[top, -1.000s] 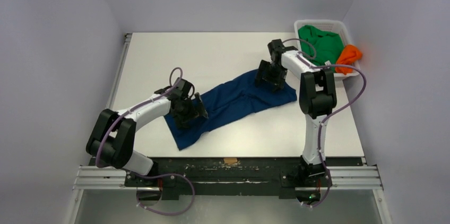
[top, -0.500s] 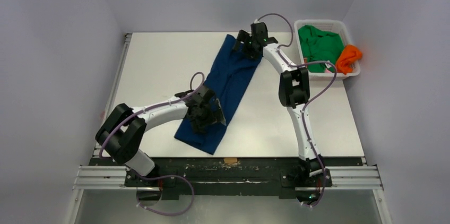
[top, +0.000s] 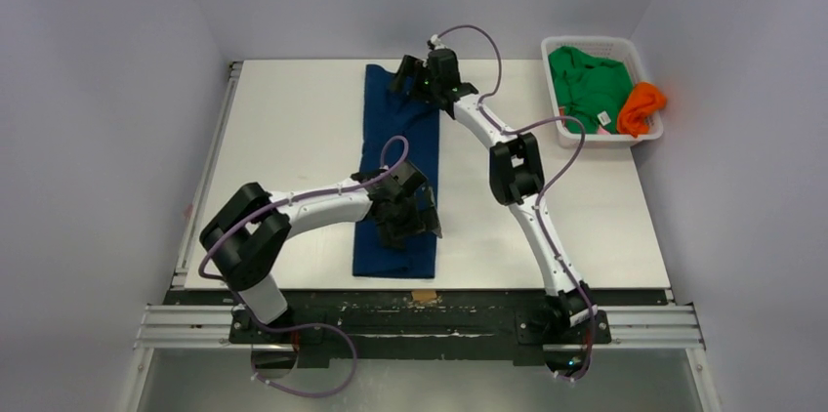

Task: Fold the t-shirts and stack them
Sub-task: Rotate the tshirt 90 degrees, then grab the bottom of the folded rectangular tshirt with both arms

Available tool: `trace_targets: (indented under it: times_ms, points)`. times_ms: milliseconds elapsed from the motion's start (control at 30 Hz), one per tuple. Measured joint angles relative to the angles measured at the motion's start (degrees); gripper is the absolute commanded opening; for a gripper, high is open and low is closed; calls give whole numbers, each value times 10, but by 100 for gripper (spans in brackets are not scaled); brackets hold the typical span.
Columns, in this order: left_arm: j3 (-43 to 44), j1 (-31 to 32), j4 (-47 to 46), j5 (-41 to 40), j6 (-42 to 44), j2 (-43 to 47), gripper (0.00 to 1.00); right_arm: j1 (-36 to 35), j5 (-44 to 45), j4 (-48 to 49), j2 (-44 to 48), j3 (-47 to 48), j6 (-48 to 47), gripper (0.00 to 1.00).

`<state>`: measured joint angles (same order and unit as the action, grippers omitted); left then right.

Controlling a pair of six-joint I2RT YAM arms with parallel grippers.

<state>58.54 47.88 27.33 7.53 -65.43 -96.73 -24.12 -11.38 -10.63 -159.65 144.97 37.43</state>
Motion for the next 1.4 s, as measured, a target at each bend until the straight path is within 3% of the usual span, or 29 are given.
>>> trace_targets:
  times_ms: [100, 233, 433, 533, 633, 833, 1033, 1200, 1333, 1400]
  points:
    - [-2, 19, 34, -23, 3, 24, 100, -6, -1, -5, 16, -11, -14, 94]
    - [-30, 23, 98, -74, 20, 152, 100, -7, 1, -28, 138, -143, -50, 94]
    - [-86, 9, 203, -157, 35, 344, 99, -10, 48, -3, 490, -506, -74, 90]
    - [-166, -30, 221, -152, 52, 406, 91, -23, 70, 0, 647, -673, -65, 84]
    - [-226, -64, 221, -128, 69, 423, 82, -74, 76, -25, 728, -800, -55, 78]
    - [-261, -69, 173, -87, 89, 389, 65, -213, 49, -120, 750, -956, -36, 69]
    - [-289, -70, 117, -70, 88, 356, 54, -282, 26, -150, 764, -980, -23, 58]
    - [-289, -70, 82, -56, 88, 333, 29, -295, 13, -137, 756, -980, -14, 51]
    - [-288, -70, 60, -41, 89, 310, 1, -305, 3, -126, 740, -992, -11, 49]
    - [-288, -69, 57, -40, 88, 305, 0, -308, -5, -120, 734, -1001, -9, 46]
